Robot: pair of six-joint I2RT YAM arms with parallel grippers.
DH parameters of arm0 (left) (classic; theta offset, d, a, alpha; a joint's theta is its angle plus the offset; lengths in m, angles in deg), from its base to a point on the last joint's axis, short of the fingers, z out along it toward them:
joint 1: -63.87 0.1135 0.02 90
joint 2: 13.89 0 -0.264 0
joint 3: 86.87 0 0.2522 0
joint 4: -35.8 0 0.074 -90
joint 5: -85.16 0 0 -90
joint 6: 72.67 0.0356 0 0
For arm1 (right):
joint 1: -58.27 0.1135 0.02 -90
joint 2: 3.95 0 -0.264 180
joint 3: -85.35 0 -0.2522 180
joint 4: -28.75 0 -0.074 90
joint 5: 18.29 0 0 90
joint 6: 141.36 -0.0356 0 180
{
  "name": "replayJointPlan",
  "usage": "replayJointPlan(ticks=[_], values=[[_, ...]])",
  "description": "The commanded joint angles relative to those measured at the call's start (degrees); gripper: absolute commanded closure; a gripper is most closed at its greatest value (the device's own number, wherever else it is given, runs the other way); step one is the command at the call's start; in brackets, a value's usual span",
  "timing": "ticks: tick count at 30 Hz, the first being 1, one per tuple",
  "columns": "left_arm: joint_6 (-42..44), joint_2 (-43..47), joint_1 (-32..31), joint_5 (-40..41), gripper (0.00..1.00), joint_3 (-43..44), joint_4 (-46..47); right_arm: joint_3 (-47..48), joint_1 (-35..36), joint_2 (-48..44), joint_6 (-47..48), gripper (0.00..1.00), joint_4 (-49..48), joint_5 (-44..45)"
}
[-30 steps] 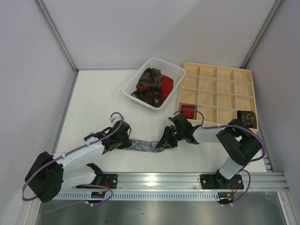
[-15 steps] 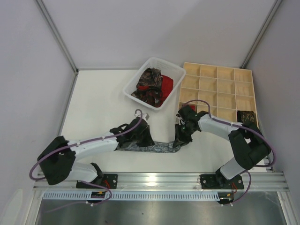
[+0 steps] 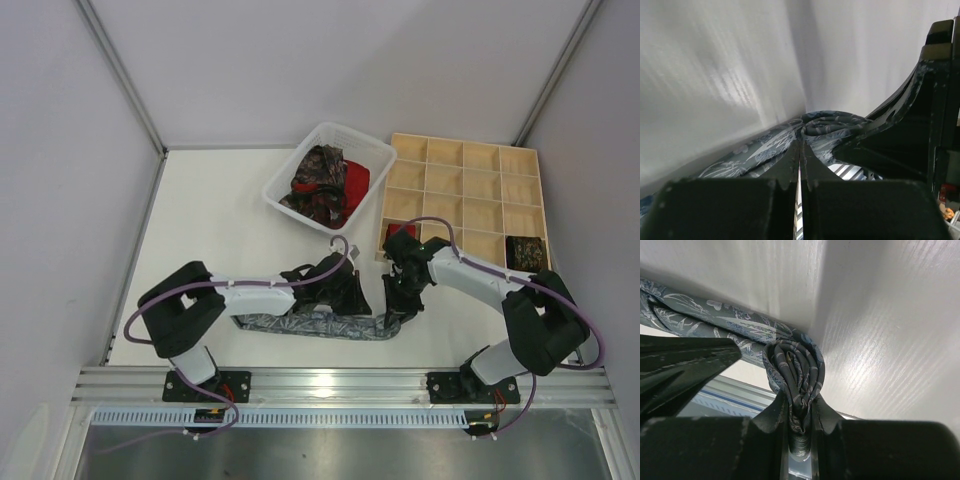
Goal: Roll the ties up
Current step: Roll the tie
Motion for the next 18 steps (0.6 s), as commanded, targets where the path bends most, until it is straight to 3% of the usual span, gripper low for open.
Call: replayJointPlan(ticks=[1, 18], values=[[-2.4, -1.8, -1.2, -2.1, 1.00, 2.4, 5.1, 2.6, 1.5, 0.1, -1.3, 1.00, 2.2, 2.0], [-5.1, -6.1, -4.6, -2.7, 0.99, 0.3, 9.4, 4.1, 5.6, 2.2, -4.5, 0.97, -0.4, 3.9]])
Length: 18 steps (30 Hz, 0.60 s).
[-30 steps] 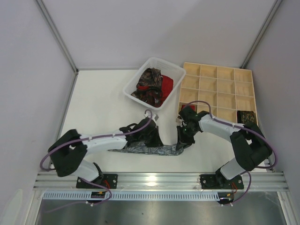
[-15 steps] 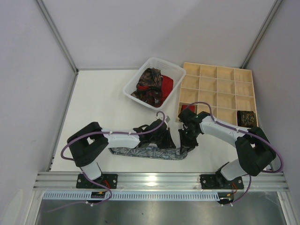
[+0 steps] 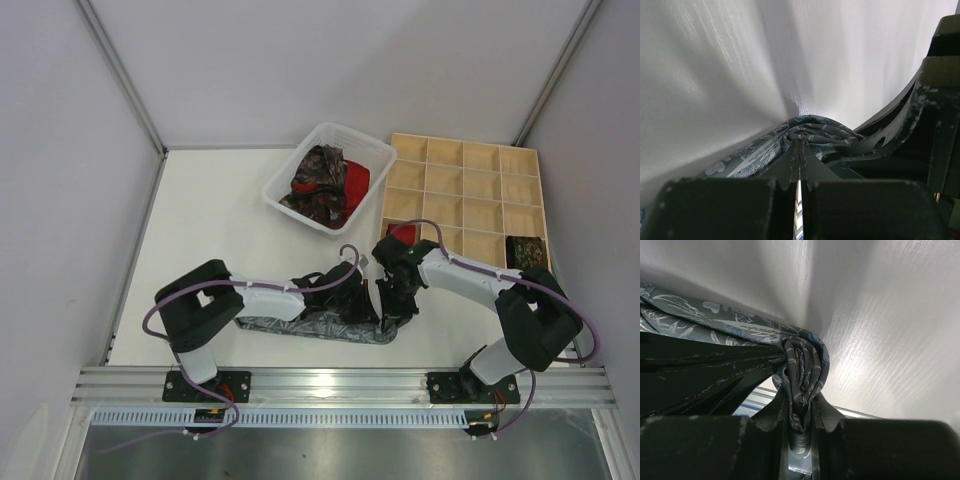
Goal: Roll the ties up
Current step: Roll the tie
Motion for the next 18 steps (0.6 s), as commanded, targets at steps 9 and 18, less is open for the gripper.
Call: replayJointPlan(ticks=[9, 18], values=[[-0.3, 8.8, -2.3, 5.7, 0.99, -1.9, -3.4, 0.7, 0.7, -0.5, -0.8, 1.00, -3.1, 2.0], [-1.4, 6.1, -3.8, 2.9, 1.00, -1.6, -1.8, 0.5, 0.1, -1.6, -1.6, 1.00, -4.6, 0.9]])
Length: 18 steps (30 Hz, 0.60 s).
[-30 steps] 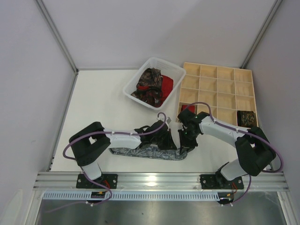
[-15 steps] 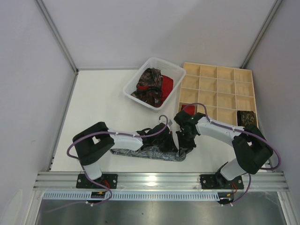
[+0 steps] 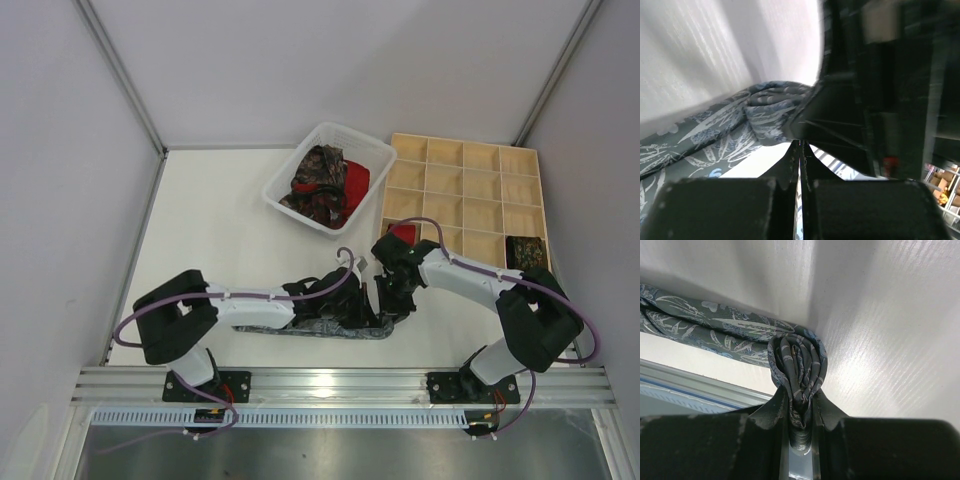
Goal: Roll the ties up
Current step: Roll the tie
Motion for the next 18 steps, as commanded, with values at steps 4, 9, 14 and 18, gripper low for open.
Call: replayJointPlan(ticks=[4, 9, 14, 18], values=[[-0.9, -3.9, -0.4, -0.6, 1.00, 0.1, 1.7, 1.2, -0.4, -1.1, -0.2, 1.00, -0.7, -0.4], [-0.5, -5.6, 0.8, -0.4, 1.00, -0.1, 2.0, 2.4, 0.1, -0.4, 0.5, 1.00, 0.2, -0.5], [0.0, -6.4, 2.6, -1.2, 0.99, -0.6, 2.9, 3.7, 0.7, 1.0, 1.8, 1.00, 1.4, -1.3], [0.4, -6.7, 3.1, -1.7, 0.99, -0.8, 3.6, 7.1, 2.0, 3.8, 3.7, 0.98, 3.9, 0.1]])
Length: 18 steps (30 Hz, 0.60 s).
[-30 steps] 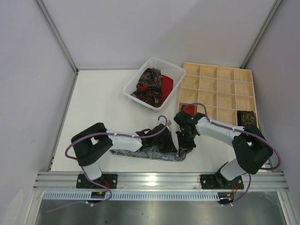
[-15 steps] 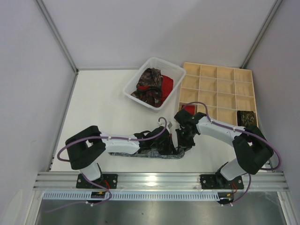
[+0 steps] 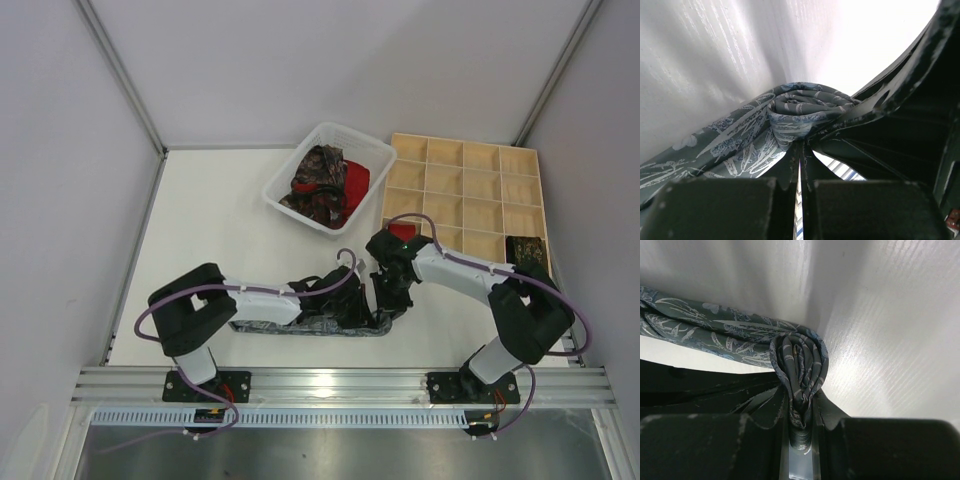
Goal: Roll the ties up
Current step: Roll the tie
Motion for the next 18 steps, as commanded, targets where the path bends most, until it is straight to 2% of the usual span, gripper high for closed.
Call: replayJointPlan(ticks=[1, 11, 18], values=[[0.5, -0.8, 0.8, 0.9, 0.99, -0.9, 1.7, 4.7, 1.8, 2.0, 2.2, 0.99, 3.4, -0.2], [1.6, 6.0, 0.8, 4.7, 0.99, -2.1, -2.2, 5.4, 1.6, 3.7, 3.5, 1.00, 4.5, 0.7], [1.3, 2.4, 1.5, 2.5, 1.00, -1.1, 0.5, 6.8, 2.1, 4.0, 2.8, 1.00, 4.9, -0.3]])
